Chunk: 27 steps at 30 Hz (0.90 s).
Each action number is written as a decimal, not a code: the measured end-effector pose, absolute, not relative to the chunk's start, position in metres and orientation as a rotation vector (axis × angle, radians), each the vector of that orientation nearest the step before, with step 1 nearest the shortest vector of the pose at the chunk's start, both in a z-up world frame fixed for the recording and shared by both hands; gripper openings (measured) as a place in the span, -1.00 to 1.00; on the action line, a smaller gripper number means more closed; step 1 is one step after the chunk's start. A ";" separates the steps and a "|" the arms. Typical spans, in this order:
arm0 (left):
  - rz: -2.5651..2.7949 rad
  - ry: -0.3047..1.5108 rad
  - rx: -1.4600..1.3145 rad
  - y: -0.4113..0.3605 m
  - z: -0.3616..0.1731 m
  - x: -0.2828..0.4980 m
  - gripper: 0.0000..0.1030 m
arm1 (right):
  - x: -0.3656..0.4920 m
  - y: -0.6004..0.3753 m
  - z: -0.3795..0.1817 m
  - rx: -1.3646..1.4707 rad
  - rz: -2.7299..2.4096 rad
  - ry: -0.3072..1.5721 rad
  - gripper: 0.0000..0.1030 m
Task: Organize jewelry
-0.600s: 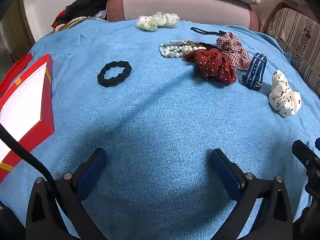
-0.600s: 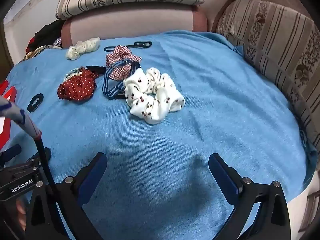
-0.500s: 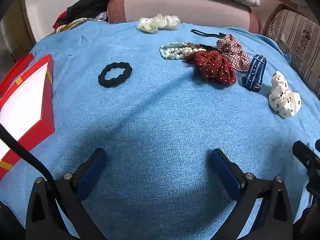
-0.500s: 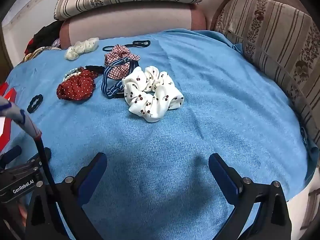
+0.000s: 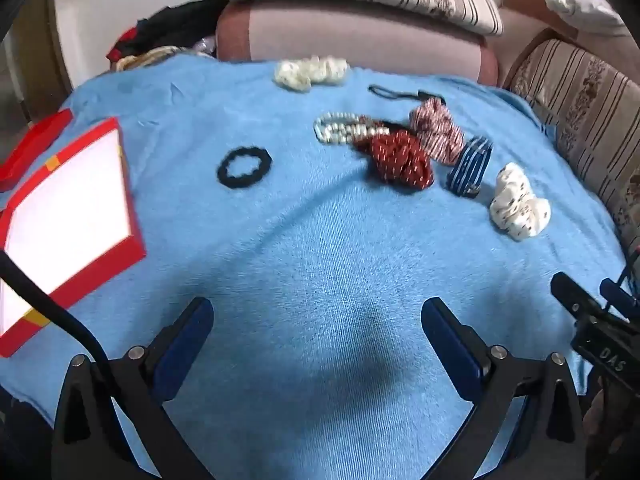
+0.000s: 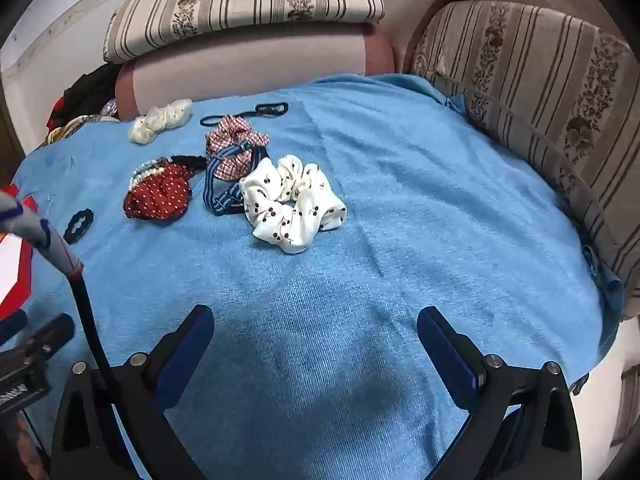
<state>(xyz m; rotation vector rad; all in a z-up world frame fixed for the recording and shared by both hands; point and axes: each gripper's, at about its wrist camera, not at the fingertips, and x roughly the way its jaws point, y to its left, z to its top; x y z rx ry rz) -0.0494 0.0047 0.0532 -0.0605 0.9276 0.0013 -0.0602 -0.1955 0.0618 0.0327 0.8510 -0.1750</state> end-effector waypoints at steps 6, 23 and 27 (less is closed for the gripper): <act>0.005 0.861 -0.054 0.004 0.079 -0.069 1.00 | -0.071 -0.190 0.076 0.040 -0.167 0.811 0.81; 0.161 0.850 -0.085 0.103 0.088 -0.056 0.99 | -0.095 -0.165 0.089 0.019 -0.093 0.746 0.44; 0.120 0.934 0.001 0.132 0.069 -0.030 0.42 | -0.095 -0.165 0.084 0.030 -0.090 0.760 0.44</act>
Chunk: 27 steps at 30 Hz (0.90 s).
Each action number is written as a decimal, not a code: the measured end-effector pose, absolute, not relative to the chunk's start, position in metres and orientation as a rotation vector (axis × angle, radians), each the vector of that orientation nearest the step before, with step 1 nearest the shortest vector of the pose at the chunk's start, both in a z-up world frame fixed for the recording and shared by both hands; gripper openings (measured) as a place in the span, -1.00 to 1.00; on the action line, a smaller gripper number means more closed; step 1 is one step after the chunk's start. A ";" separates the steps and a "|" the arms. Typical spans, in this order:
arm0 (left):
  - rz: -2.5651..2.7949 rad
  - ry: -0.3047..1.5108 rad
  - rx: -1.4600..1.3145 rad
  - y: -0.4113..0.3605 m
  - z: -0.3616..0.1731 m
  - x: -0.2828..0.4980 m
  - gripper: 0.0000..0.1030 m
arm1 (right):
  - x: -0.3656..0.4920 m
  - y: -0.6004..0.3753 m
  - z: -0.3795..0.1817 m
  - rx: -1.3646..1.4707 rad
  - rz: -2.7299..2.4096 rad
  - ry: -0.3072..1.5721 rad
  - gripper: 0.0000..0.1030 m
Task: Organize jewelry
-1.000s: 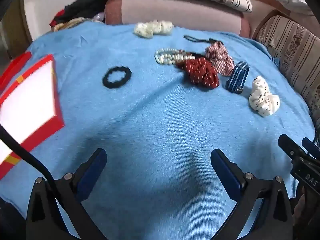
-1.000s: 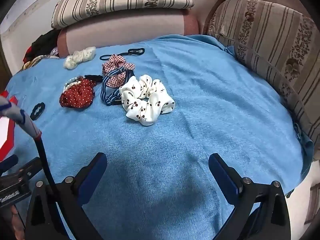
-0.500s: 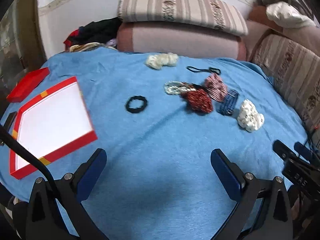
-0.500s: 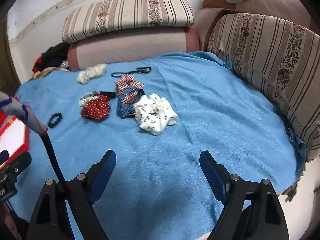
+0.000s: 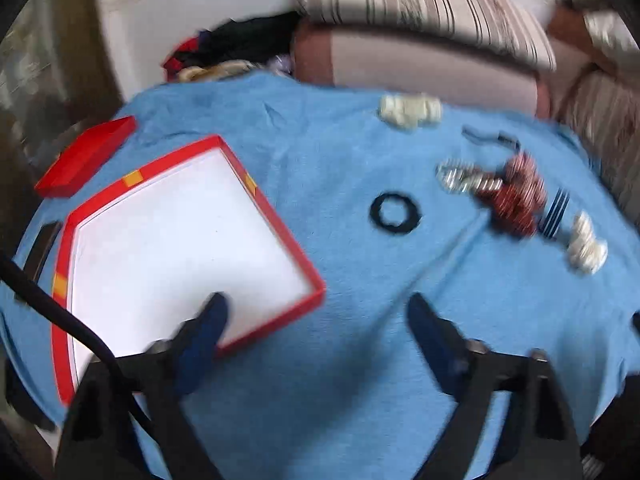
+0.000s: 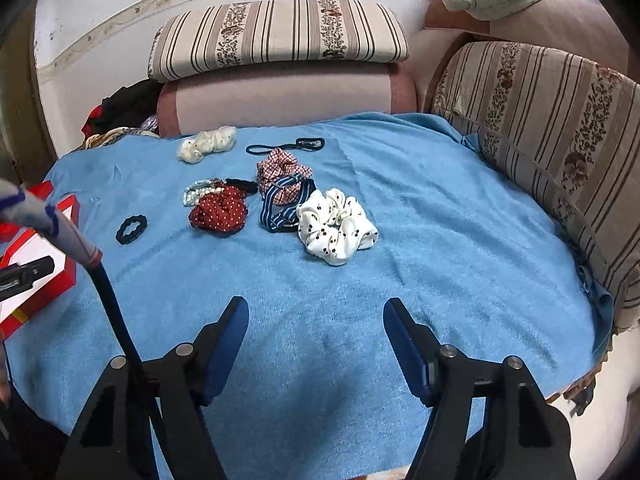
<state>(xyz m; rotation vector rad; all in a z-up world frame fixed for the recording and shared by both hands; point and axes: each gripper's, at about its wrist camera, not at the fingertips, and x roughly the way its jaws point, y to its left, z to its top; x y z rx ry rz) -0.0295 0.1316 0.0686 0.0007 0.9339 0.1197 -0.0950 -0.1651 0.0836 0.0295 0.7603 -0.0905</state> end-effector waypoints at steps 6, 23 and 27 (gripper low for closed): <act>0.060 1.065 0.112 0.147 0.040 -0.019 -0.50 | -0.093 -0.166 0.080 0.038 -0.089 0.776 0.44; 0.041 0.933 0.096 0.147 0.108 -0.089 -0.12 | -0.087 -0.153 0.075 0.085 0.038 0.790 0.40; -0.001 0.868 0.063 0.108 0.127 -0.091 0.11 | -0.086 -0.157 0.077 0.107 0.035 0.795 0.38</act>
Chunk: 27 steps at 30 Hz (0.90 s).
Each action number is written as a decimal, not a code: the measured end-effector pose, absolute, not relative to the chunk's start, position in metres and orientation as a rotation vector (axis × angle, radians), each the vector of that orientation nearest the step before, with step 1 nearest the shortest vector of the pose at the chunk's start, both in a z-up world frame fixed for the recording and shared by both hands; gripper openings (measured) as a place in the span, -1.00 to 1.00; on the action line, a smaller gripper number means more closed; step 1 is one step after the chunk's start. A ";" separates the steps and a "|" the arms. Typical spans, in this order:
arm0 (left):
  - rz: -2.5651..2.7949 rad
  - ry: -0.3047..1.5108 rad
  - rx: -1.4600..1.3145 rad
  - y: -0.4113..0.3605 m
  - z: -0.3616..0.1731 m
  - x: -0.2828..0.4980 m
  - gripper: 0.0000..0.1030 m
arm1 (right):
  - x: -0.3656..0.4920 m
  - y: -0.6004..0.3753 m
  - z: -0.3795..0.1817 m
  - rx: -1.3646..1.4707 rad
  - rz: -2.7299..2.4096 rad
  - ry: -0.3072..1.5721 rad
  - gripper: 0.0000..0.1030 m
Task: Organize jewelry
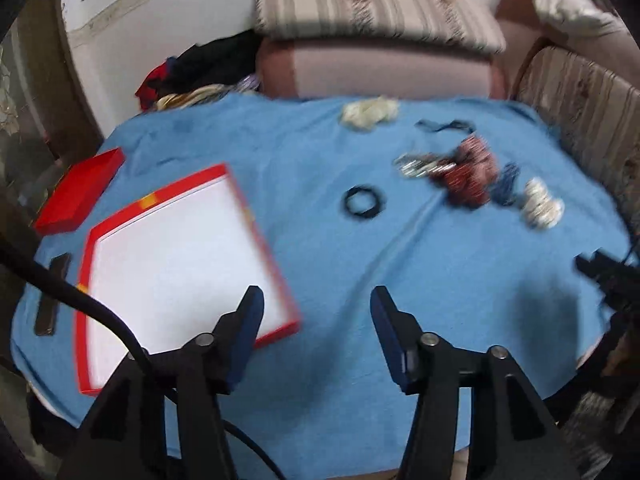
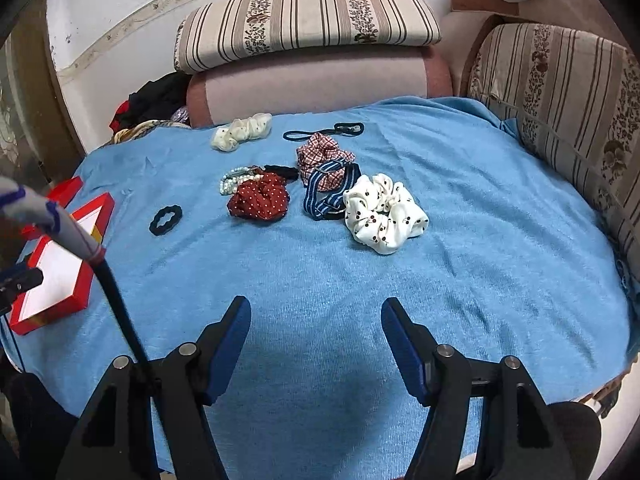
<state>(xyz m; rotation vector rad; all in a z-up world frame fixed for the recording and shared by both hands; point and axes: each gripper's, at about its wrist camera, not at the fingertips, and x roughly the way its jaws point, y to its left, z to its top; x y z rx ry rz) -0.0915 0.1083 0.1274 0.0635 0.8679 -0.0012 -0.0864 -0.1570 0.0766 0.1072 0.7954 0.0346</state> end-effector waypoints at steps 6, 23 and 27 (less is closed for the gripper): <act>-0.046 0.836 0.054 0.054 0.130 -0.087 0.24 | -0.084 -0.171 0.073 0.166 0.024 0.840 0.26; -0.008 0.862 0.050 0.033 0.105 -0.079 0.75 | -0.067 -0.195 0.068 0.159 -0.043 0.887 0.27; -0.013 0.860 0.055 0.030 0.103 -0.077 0.77 | -0.066 -0.197 0.066 0.164 -0.066 0.866 0.27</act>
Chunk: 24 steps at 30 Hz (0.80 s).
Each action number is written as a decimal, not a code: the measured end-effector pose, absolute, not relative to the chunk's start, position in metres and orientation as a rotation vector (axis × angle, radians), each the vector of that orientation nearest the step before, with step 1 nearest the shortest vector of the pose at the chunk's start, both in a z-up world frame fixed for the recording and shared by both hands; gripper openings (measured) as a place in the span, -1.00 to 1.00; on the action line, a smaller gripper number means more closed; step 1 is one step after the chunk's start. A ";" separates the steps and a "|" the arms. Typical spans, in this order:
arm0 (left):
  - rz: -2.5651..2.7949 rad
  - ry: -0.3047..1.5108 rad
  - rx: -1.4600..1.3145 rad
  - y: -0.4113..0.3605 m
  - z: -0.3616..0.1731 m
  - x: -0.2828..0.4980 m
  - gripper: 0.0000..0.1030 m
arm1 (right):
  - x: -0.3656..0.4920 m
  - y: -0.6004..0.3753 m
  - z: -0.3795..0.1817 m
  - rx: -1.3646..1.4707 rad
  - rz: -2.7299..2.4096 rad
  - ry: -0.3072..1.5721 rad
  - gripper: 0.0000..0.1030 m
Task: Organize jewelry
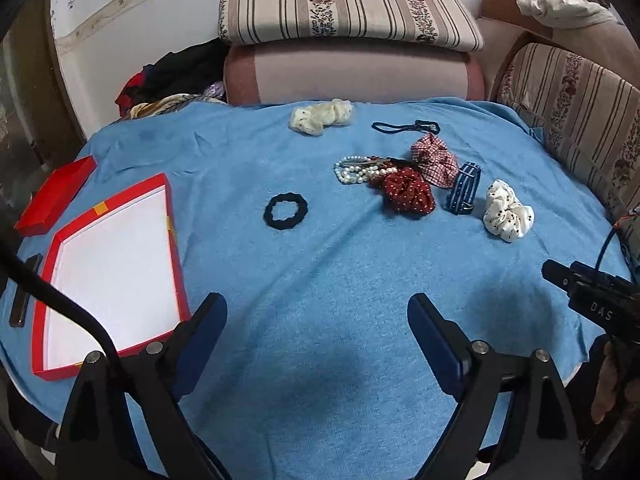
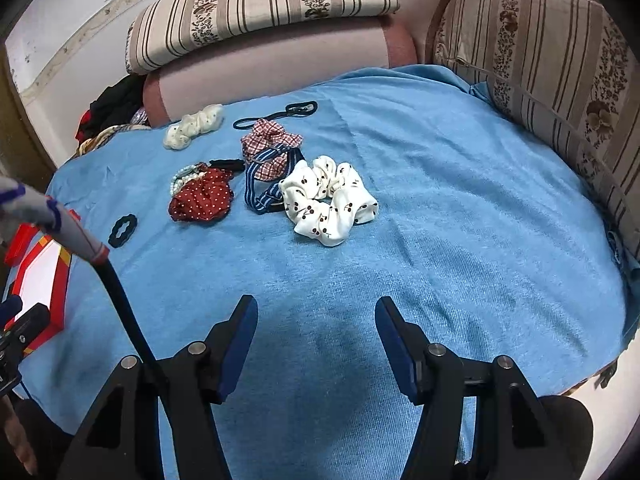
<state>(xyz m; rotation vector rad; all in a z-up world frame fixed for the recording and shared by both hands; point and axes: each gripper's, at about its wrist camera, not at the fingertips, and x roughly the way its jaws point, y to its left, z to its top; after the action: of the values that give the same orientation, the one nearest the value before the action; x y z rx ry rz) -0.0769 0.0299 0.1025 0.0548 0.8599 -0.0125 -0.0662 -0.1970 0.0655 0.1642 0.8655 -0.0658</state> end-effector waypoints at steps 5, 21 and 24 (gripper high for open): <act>-0.012 0.875 0.059 0.029 0.098 -0.074 0.77 | -0.067 -0.200 0.068 0.144 -0.108 0.796 0.27; -0.033 0.973 0.087 0.025 0.075 -0.052 0.77 | -0.049 -0.220 0.053 0.169 -0.126 0.886 0.31; -0.043 0.990 0.068 0.030 0.071 -0.046 0.77 | -0.043 -0.226 0.054 0.170 -0.108 0.886 0.31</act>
<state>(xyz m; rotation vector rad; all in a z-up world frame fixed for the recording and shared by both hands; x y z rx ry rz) -0.0455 0.0303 0.0707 0.0684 0.9899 -0.0429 -0.0429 -0.2262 0.0537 0.1699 0.8858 -0.1075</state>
